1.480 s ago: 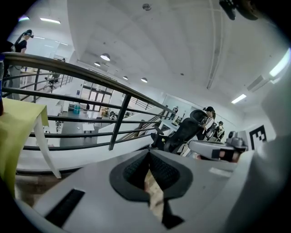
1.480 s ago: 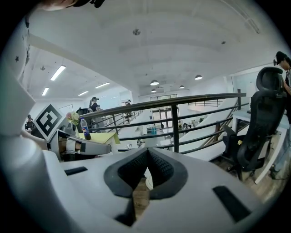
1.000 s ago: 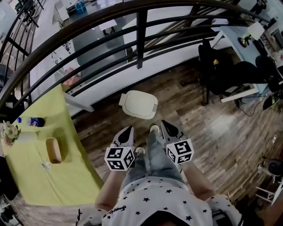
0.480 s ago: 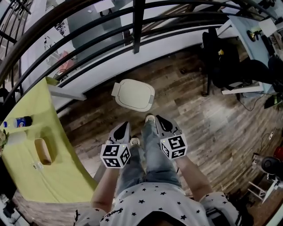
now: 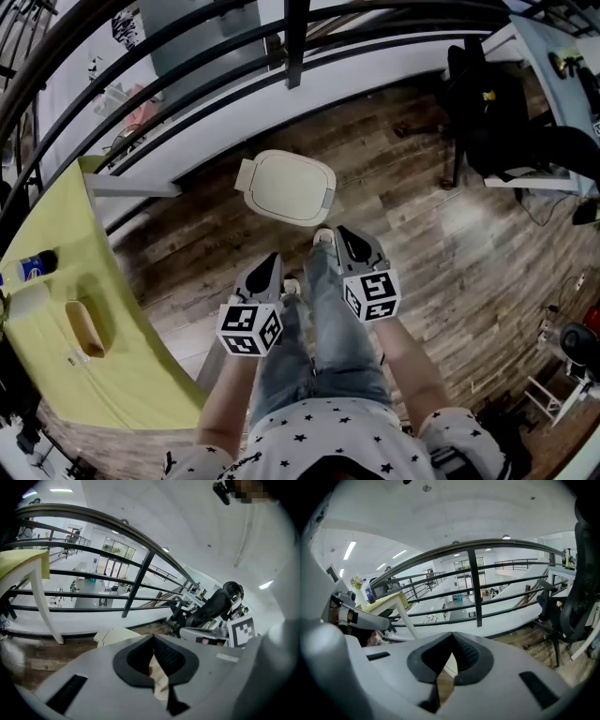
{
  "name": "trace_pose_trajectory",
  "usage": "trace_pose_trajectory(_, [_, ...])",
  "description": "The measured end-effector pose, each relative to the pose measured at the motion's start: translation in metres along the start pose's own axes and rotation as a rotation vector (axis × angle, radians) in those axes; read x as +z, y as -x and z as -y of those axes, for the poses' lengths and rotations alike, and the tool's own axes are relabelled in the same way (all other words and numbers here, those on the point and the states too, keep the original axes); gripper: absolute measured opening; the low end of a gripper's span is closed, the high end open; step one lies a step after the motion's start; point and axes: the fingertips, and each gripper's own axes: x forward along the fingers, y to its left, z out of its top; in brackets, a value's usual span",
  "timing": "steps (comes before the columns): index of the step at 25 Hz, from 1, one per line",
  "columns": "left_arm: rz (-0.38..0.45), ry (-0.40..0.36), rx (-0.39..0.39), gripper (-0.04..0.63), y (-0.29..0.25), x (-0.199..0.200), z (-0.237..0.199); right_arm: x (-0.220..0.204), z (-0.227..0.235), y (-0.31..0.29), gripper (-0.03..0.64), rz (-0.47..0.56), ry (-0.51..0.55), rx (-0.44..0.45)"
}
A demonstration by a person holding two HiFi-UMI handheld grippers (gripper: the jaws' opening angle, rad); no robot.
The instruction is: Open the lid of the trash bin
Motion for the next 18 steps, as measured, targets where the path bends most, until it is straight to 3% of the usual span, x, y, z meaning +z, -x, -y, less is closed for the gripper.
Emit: trace_pose_trajectory(18, [-0.042,0.077,0.026,0.012,-0.052,-0.045,-0.022,-0.096,0.062,-0.084,-0.006,-0.151,-0.013,-0.04])
